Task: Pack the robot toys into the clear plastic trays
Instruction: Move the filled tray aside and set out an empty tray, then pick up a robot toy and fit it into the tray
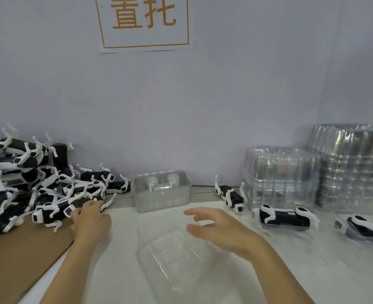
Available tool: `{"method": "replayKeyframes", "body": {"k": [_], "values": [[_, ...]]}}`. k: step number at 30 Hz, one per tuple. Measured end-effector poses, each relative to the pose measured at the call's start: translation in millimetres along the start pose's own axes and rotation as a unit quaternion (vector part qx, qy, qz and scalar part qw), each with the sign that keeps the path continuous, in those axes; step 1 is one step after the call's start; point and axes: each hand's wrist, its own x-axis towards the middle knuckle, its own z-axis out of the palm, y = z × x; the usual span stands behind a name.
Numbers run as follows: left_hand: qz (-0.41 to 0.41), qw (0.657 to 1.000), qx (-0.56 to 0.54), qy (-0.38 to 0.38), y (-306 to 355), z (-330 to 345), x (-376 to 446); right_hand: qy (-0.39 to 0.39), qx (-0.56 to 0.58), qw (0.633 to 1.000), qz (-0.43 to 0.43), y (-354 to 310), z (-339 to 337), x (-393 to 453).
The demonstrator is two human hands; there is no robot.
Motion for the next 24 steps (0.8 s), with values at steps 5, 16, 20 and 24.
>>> {"method": "replayKeyframes", "body": {"k": [5, 16, 20, 24], "values": [[-0.012, 0.996, -0.028, 0.082, -7.4, 1.1, 0.7, -0.020, -0.099, 0.995, 0.005, 4.0, 10.3, 5.5], [0.068, 0.947, -0.268, 0.162, 45.0, -66.5, -12.8, 0.101, -0.131, 0.985, -0.044, 5.2, 1.1, 6.7], [0.117, 0.902, -0.405, 0.092, 92.7, -92.0, -37.1, 0.210, -0.040, 0.971, -0.103, -17.2, 3.8, 5.4], [0.089, 0.849, -0.521, 0.018, 146.5, -82.7, -76.4, 0.116, 0.121, 0.981, -0.093, -45.5, 6.2, -1.2]]}}
